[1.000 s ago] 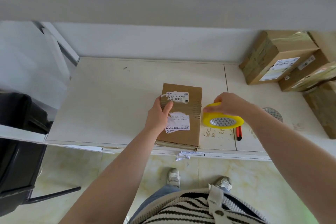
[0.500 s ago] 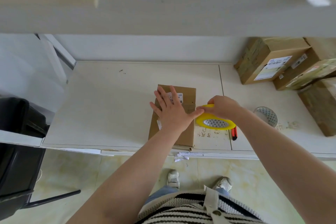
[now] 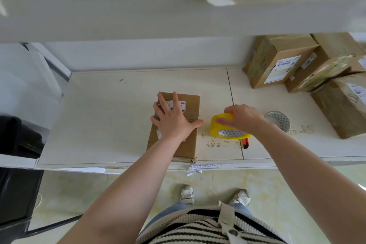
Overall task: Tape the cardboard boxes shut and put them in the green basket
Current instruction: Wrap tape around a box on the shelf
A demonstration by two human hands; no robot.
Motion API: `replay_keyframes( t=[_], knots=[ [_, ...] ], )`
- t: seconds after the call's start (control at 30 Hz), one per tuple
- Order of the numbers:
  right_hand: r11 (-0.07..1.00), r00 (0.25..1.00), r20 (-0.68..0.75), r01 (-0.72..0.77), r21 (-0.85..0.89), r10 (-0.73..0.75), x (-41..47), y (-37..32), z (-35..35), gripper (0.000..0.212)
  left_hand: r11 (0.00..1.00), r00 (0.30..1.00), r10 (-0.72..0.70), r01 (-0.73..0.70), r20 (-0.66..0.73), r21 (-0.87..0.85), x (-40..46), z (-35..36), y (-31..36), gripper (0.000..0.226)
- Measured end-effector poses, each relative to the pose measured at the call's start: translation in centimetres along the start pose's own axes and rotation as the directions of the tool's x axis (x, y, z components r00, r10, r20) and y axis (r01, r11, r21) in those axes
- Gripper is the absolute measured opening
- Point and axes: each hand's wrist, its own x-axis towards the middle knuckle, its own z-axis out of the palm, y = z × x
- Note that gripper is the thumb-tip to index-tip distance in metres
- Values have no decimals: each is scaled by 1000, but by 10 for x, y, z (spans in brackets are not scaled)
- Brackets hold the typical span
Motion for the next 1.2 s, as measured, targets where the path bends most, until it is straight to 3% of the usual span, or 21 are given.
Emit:
replay_keyframes(
  t=[0.17, 0.27, 0.33, 0.4, 0.5, 0.57, 0.7, 0.77, 0.87, 0.97, 1.07, 1.2],
  knots=[
    [1000, 1000, 22, 17, 6, -17, 0, -6, -8, 58, 997, 999, -45, 46, 10, -69, 1, -8, 3, 127],
    [998, 999, -12, 53, 17, -52, -1, -9, -30, 57, 949, 994, -76, 96, 79, -299, 4, -16, -1, 128],
    [996, 996, -51, 79, 29, -77, -1, -12, -53, 52, 824, 989, -44, 115, 140, -555, 6, -18, -6, 134],
    [993, 989, -87, 120, 21, -118, 0, -18, -74, 48, 633, 985, -17, 144, 172, -760, 5, -19, -11, 135],
    [986, 980, -112, 168, 14, -165, 1, -37, -93, 57, 422, 974, 41, 183, 221, -888, 5, -17, -25, 130],
    [978, 975, -109, 202, 47, -196, 1, -53, -96, 60, 296, 959, 127, 208, 254, -932, 6, -16, -37, 114],
    [974, 968, -117, 227, 24, -223, 4, -82, -96, 57, 153, 949, 189, 223, 250, -963, 7, -22, -42, 31],
    [972, 968, -95, 229, -53, -234, 7, -93, -95, 51, 173, 942, 173, 257, 286, -951, 1, -26, -36, 27],
    [965, 964, -84, 245, -93, -252, 9, -99, -96, 57, 253, 956, 152, 206, 250, -945, -4, -25, -37, 45],
    [967, 967, -42, 252, 26, -251, 7, -96, -105, 69, 311, 971, 163, 116, 173, -943, -5, -24, -46, 39],
    [964, 967, -41, 253, 75, -251, 9, -92, -107, 68, 411, 975, 169, 66, 147, -909, -6, -25, -52, 32],
    [958, 976, -56, 192, -212, -208, 14, -77, -87, 69, 563, 982, 98, 80, 162, -822, -3, -27, -74, 61]
  ],
)
